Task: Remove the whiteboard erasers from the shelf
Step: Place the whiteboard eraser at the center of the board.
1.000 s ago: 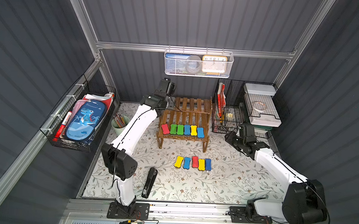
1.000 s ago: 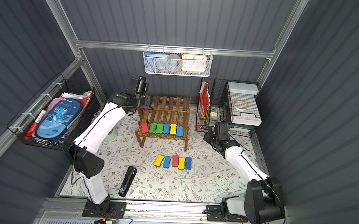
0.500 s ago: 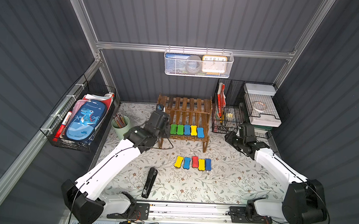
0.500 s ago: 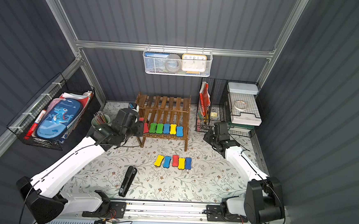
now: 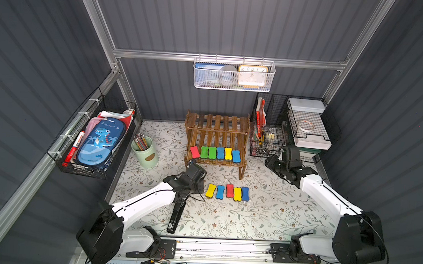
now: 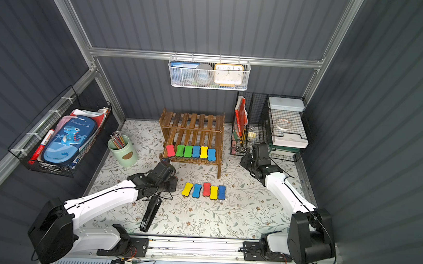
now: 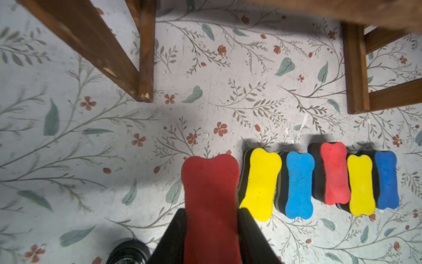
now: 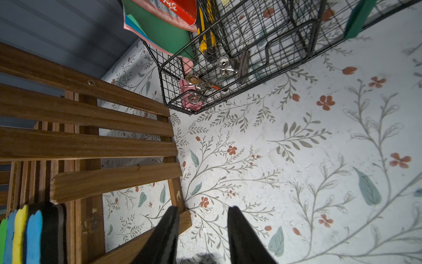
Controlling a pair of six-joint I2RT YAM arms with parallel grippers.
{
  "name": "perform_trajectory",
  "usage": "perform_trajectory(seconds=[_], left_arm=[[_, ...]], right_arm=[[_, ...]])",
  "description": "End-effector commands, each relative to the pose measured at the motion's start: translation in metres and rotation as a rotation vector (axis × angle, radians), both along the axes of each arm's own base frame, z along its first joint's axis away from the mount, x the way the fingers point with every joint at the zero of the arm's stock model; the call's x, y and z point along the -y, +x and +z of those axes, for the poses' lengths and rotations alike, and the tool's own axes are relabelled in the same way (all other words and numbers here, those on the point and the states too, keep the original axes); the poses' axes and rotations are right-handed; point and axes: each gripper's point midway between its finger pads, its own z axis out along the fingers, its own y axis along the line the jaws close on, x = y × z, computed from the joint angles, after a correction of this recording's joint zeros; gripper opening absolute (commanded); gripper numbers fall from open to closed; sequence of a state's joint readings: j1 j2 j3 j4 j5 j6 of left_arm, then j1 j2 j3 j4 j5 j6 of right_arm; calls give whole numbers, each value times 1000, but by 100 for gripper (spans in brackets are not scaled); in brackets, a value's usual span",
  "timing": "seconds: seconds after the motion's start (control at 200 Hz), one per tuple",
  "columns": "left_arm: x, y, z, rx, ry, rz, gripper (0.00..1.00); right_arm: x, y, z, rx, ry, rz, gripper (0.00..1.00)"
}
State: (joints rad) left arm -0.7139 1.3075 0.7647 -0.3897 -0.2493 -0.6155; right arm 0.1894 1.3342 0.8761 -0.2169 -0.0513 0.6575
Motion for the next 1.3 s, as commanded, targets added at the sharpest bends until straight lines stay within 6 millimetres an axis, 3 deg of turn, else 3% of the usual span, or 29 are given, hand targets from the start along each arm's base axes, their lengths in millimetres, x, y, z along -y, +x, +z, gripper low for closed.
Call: perform_trajectory(seconds=[0.0, 0.35, 0.54, 0.72, 0.84, 0.915, 1.066, 1.086, 1.161, 1.276, 1.296], left_arm=[[18, 11, -5, -1, -73, 25, 35], [10, 18, -42, -43, 34, 58, 35], [5, 14, -51, -61, 53, 60, 52], [7, 12, -48, -61, 37, 53, 59], [13, 12, -23, -30, -10, 39, 63], [17, 11, 2, 11, -45, 29, 67], [11, 6, 50, 90, -90, 29, 78], [9, 6, 57, 101, -93, 30, 81], [4, 4, 77, 136, -97, 34, 88], [-3, 5, 100, 179, -95, 46, 99], [-4, 5, 104, 186, -99, 49, 99]], right_arm=[[5, -1, 0, -7, -18, -15, 40], [8, -2, 4, -2, -26, -28, 40], [8, -3, 4, -2, -21, -26, 41], [7, -6, 13, 12, -7, -28, 42], [-2, -11, 26, 20, 25, 21, 39], [-14, -16, 36, 23, 64, 78, 34], [-47, -28, 58, 48, 69, 200, 28], [-51, -33, 71, 84, 68, 216, 28], [-70, -39, 86, 111, 60, 279, 29], [-101, -48, 99, 125, 42, 379, 30], [-107, -46, 90, 97, 27, 393, 30]])
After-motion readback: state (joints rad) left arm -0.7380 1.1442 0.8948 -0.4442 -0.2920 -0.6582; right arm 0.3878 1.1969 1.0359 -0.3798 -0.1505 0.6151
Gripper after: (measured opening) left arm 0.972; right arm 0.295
